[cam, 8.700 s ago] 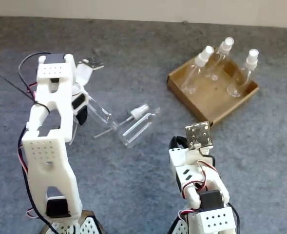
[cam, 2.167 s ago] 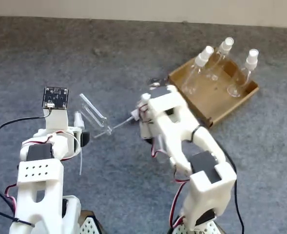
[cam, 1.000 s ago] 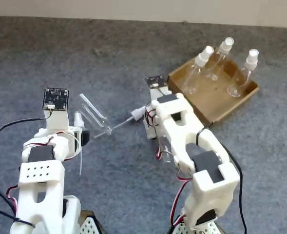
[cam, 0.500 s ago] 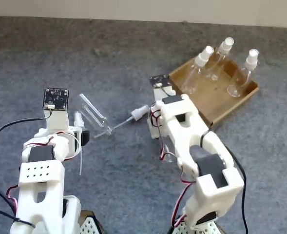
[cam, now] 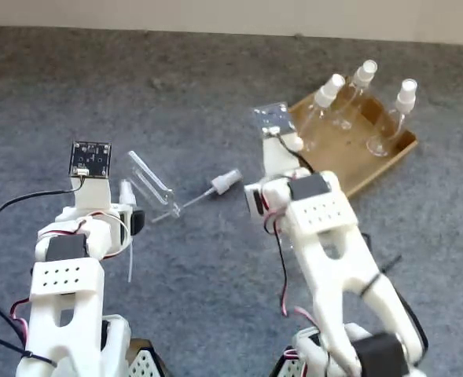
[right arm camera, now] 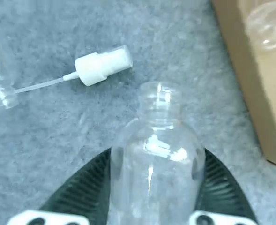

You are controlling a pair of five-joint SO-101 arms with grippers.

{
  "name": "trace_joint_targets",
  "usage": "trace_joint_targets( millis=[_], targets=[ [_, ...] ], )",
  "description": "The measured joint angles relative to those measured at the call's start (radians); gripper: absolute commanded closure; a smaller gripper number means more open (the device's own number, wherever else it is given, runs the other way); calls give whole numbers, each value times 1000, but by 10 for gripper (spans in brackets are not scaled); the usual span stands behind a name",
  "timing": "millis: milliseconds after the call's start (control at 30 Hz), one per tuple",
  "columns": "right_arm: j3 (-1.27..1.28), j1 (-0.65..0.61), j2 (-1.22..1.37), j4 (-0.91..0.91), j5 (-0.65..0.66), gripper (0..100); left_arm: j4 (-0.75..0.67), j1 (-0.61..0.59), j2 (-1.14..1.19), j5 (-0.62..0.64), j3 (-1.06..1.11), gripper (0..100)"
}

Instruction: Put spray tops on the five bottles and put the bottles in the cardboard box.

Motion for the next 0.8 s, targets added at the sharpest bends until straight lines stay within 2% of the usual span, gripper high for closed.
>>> trace_joint_targets(
  millis=[200, 533, 667, 800],
  targets=[
    [135, 3, -230, -23, 0, 821, 0, 0, 0, 0, 0, 734],
    [480, 35, -601, -239, 0, 821, 0, 0, 0, 0, 0, 734],
    [554, 64, -694, -275, 0, 821, 0, 0, 0, 0, 0, 734],
    [674, 72, -747, -404, 0, 821, 0, 0, 0, 0, 0, 734]
  ],
)
